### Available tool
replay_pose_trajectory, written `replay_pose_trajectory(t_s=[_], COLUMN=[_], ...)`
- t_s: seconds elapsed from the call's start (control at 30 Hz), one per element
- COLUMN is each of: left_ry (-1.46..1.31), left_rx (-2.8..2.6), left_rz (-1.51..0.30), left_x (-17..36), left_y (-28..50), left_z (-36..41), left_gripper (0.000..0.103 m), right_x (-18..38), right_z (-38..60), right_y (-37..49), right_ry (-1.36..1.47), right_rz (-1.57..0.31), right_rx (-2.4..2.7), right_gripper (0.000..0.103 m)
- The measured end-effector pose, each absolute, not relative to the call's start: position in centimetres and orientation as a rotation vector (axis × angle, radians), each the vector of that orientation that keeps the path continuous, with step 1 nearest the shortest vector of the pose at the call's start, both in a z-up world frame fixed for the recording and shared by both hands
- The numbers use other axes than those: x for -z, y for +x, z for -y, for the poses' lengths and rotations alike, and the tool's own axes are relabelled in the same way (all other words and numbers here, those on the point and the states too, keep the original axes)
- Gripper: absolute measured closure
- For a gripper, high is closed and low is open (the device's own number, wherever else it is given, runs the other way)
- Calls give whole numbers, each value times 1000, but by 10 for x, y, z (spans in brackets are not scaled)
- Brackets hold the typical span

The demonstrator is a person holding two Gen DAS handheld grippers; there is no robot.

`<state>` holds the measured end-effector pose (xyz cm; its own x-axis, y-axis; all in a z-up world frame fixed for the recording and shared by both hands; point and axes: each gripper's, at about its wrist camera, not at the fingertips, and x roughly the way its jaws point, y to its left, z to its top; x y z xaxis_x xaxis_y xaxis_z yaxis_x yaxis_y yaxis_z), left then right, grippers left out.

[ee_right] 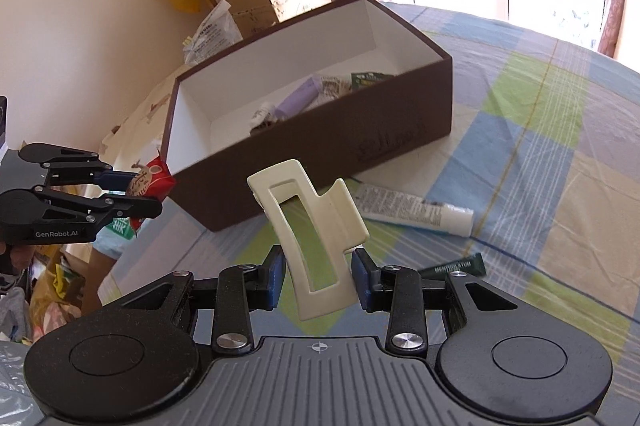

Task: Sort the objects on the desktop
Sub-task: 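Carry the red packet and hair clip over the brown box with both tools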

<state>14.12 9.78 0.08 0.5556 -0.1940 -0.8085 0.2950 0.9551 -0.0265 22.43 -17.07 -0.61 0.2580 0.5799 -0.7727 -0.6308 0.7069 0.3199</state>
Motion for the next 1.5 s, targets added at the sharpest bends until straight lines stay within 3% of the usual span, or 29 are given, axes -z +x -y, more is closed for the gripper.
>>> replay_pose_trajectory(t_s=[0.6, 1.5], left_ry=[317, 411], left_rx=[270, 357], left_rz=[-845, -965], left_x=[-39, 17], left_y=[214, 296], left_z=[-181, -216], left_gripper=[78, 78], right_x=[-48, 4], right_z=[69, -15], right_y=[262, 316], right_ry=[-142, -280], right_rz=[-855, -1025], right_rx=[-916, -887], right_gripper=[65, 65])
